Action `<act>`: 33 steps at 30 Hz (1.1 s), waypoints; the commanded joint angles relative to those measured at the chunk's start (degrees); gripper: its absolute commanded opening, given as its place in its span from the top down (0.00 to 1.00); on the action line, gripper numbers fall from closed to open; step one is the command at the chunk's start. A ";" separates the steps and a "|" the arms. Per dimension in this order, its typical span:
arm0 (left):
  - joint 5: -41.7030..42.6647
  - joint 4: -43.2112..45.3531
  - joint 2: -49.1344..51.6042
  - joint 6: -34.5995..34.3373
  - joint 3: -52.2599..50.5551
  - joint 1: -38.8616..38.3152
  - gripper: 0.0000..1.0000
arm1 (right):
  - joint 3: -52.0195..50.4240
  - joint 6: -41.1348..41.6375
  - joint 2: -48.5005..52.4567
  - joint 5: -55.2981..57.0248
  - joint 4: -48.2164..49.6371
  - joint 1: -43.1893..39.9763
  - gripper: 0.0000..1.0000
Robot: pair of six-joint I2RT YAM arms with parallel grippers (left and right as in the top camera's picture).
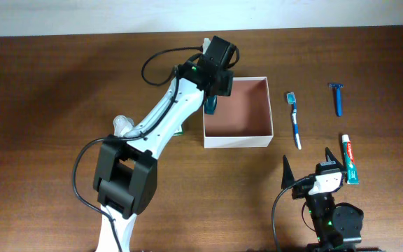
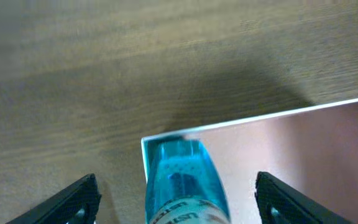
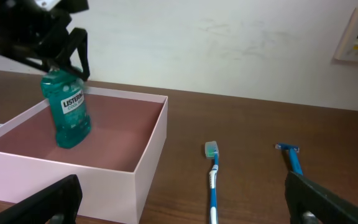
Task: Pack container
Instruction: 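Lower the bottle into the box's back-left corner and open the left gripper, then move the left gripper back over the clear soap bottle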
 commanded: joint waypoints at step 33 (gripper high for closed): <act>-6.16 -46.58 -12.15 3.63 25.77 10.75 0.01 | -0.26 0.28 -0.42 0.68 -0.31 -0.15 0.02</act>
